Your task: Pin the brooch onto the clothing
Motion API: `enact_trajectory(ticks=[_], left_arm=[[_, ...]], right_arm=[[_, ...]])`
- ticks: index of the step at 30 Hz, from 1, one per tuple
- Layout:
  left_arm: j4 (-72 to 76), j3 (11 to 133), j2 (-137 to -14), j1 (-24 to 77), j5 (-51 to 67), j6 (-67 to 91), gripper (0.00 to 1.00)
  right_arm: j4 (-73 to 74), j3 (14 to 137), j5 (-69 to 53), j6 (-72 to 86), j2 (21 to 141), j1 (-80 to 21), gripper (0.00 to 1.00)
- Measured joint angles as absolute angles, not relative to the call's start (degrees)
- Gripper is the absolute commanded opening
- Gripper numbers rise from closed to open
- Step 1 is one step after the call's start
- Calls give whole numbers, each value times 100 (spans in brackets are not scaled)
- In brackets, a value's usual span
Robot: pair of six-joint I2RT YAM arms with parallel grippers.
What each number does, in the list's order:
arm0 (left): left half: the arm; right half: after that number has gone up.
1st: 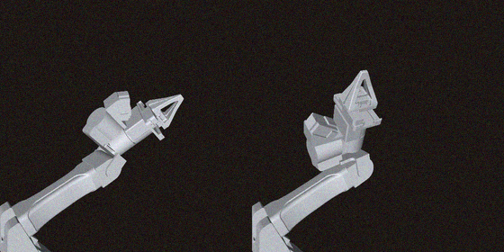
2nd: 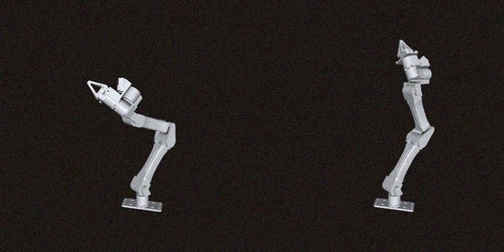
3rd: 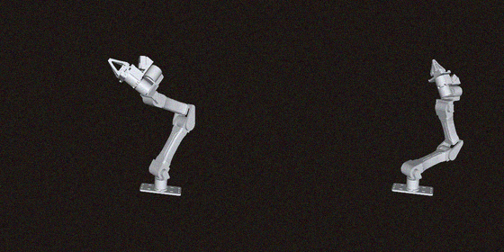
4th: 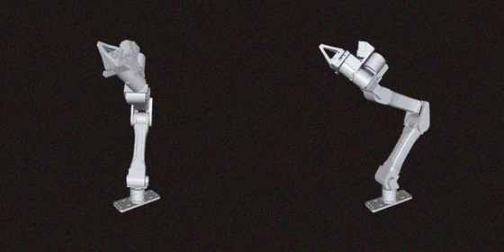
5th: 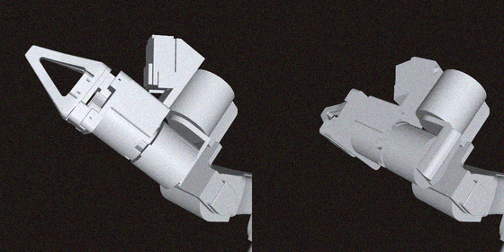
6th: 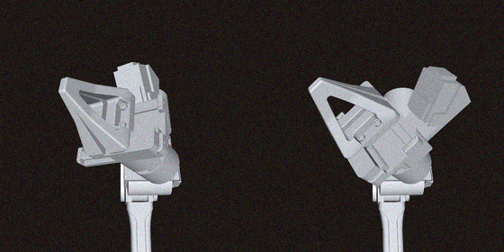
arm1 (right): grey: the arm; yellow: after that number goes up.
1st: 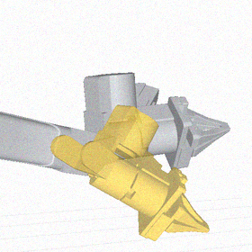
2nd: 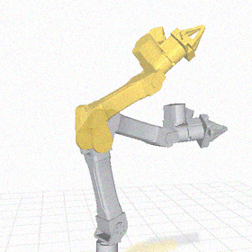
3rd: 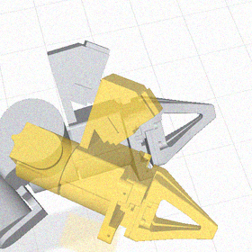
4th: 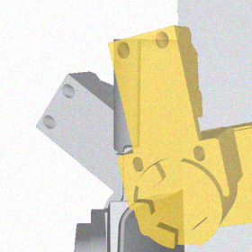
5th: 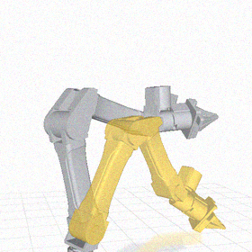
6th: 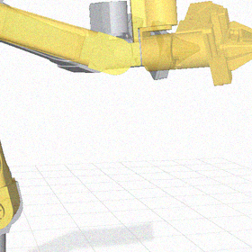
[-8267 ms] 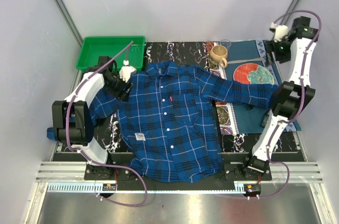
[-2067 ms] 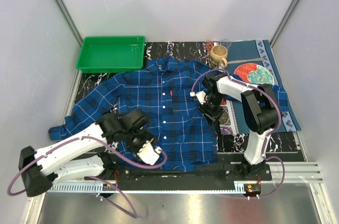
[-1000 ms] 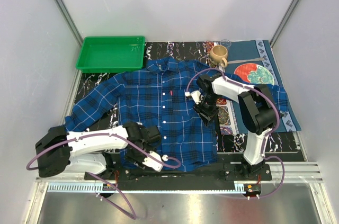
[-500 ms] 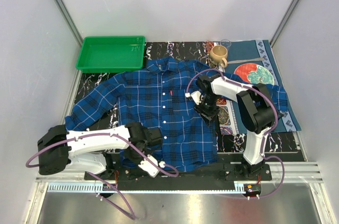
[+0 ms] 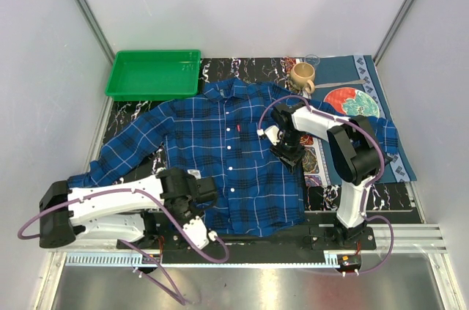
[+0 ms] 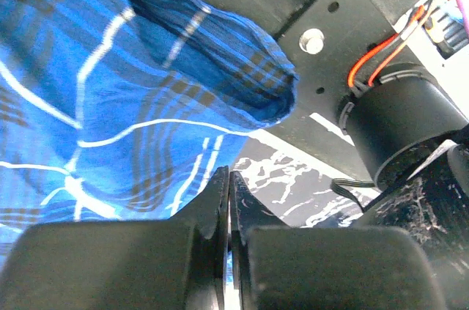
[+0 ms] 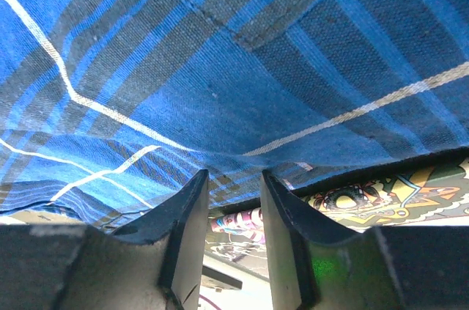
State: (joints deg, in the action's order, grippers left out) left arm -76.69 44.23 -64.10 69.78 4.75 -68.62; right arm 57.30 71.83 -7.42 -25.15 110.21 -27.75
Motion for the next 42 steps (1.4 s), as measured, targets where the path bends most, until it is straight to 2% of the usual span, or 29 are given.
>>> enact_trajectory(ticks=[1, 3, 6, 10, 11, 15, 17, 21, 25, 30, 37, 42], left_arm=[[-7677, 4493, -6355, 7035, 510, -6904, 2], [-7664, 4606, -6217, 7188, 554, -6943, 19], [-7695, 4768, -5918, 7428, 604, -6984, 27], [-7800, 5413, -5857, 6982, 784, -6692, 62], [-7771, 5524, -5885, 6663, 816, -6674, 63], [-6845, 6237, -6281, 4147, 1391, -6270, 63], [-6222, 6396, -6698, 3332, 1702, -5959, 60], [-5231, 6471, -7673, 2451, 2255, -5509, 57], [-4558, 6287, -8407, 2276, 2362, -5406, 54], [-4305, 5800, -8785, 2287, 2318, -5572, 50], [-4274, 4764, -8696, 2467, 1992, -5966, 40], [-4307, 4141, -8014, 3107, 1673, -6263, 37]], right_arm=[[5732, 7183, -760, -2515, 11019, -2775, 42], [5736, 7183, -819, -2526, 11000, -2777, 43], [5813, 7181, -1009, -2545, 10884, -2805, 46], [5999, 7188, -1461, -2587, 10283, -3004, 49], [6029, 7203, -1564, -2582, 10079, -3052, 49], [6034, 7509, -1741, -2526, 9601, -3129, 45], [5975, 7793, -1717, -2480, 9771, -3129, 45], [5642, 8097, -1588, -2418, 10512, -3129, 45], [5470, 8066, -1389, -2460, 11153, -3131, 44], [5380, 7660, -1120, -2615, 11264, -3194, 44], [5262, 7175, -998, -2729, 10921, -3380, 45], [5288, 6899, -1007, -2766, 10726, -3524, 45]])
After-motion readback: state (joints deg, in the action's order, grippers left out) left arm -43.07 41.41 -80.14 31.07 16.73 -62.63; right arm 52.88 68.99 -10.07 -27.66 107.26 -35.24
